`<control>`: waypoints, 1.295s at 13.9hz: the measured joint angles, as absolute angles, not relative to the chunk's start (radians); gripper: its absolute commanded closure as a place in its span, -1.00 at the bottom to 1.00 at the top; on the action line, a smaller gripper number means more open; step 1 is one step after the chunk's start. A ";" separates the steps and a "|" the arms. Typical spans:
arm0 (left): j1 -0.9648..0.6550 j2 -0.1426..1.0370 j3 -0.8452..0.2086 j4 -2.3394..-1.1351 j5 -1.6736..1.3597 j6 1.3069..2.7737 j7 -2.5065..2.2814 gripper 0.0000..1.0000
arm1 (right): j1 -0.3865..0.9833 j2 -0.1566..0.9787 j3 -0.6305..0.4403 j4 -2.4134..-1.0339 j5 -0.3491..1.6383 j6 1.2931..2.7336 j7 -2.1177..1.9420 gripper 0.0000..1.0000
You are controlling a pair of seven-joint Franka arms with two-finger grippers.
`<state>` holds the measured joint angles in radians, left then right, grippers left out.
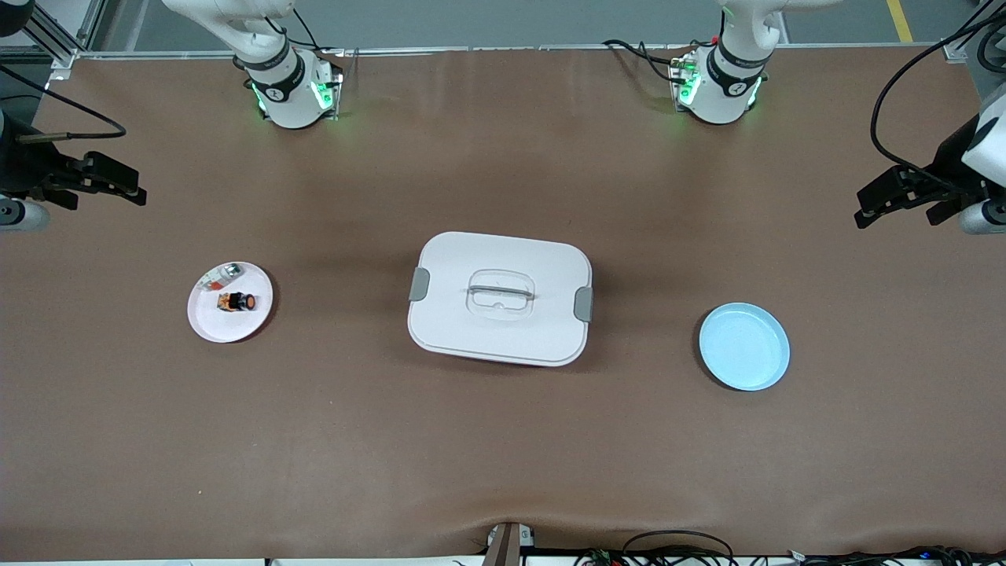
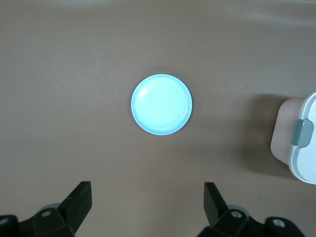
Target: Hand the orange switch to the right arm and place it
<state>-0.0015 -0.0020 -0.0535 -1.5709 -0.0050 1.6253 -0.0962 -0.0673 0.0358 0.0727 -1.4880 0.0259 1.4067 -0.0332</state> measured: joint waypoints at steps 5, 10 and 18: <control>-0.002 0.002 -0.054 -1.571 -0.005 1.622 -0.096 -1.00 | -0.068 0.023 0.072 -1.515 0.026 1.435 -0.033 -1.00; -0.002 0.003 -0.054 -1.571 -0.005 1.621 -0.096 -1.00 | -0.068 -0.052 0.069 -1.623 0.026 1.489 -0.033 -1.00; -0.001 0.003 -0.054 -1.571 -0.005 1.613 -0.096 -1.00 | -0.068 -0.098 0.066 -1.645 0.029 1.478 -0.033 -1.00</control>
